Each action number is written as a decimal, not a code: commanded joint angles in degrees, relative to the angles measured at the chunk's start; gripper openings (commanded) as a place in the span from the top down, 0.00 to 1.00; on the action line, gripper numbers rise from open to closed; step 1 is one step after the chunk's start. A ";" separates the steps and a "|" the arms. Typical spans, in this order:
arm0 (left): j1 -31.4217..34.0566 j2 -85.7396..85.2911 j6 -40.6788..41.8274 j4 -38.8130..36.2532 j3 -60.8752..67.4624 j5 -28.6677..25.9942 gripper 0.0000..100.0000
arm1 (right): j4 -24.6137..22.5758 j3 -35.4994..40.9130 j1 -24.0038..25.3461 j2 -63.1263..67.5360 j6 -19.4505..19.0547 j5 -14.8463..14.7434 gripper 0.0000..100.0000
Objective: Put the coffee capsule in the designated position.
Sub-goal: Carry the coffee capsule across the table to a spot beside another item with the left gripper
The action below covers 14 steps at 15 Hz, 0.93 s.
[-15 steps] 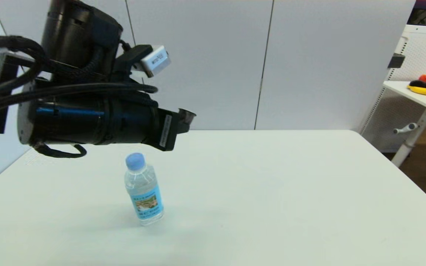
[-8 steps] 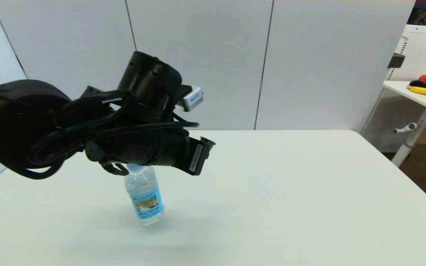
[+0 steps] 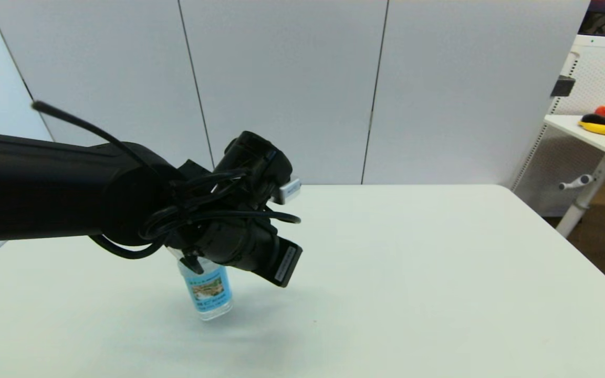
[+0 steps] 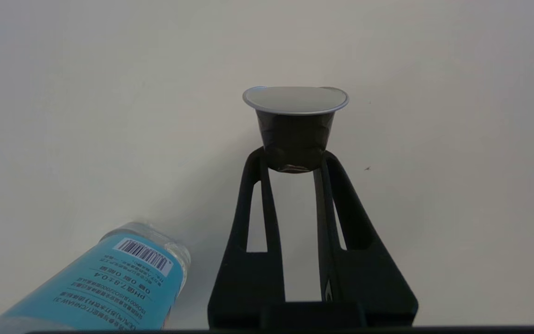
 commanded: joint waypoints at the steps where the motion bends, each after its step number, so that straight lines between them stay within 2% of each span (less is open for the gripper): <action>1: -0.13 1.72 -0.08 4.30 -3.00 0.12 1.00 | 0.00 0.01 0.00 0.07 0.09 -0.03 0.00; 14: -2.16 8.05 0.10 4.39 -6.69 0.29 1.00 | 0.00 0.01 0.00 0.07 0.09 -0.03 0.00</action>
